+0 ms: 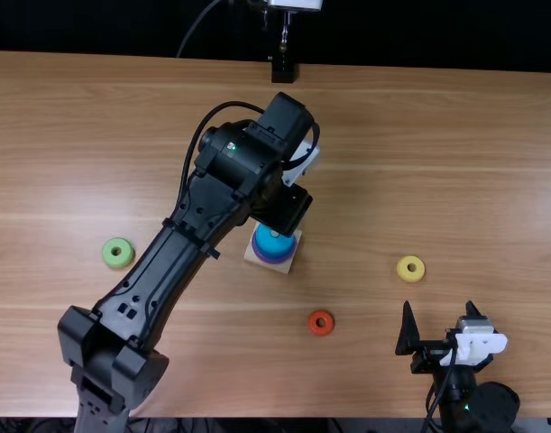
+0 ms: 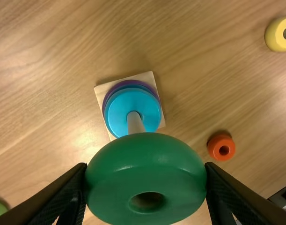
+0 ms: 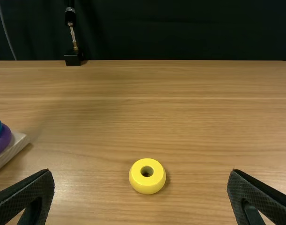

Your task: Build the Hanoi tower: stack the rings onto the peg from bottom to top in this color order: purple, dark blue, light blue, dark green, light green, yellow, orange.

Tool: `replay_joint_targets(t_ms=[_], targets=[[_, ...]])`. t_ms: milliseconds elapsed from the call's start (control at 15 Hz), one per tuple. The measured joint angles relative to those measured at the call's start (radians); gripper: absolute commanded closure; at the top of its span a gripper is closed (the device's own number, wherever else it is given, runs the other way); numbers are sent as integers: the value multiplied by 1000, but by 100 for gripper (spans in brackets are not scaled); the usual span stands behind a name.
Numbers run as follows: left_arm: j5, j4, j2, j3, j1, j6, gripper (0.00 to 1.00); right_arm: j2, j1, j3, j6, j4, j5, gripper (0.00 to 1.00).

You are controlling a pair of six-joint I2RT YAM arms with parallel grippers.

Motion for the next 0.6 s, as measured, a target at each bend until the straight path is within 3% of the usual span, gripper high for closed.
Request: replay_joint_targets(t_ms=[600], targets=[[2,9,16,0,0,0,100,0,0,0,0,0,0,0]])
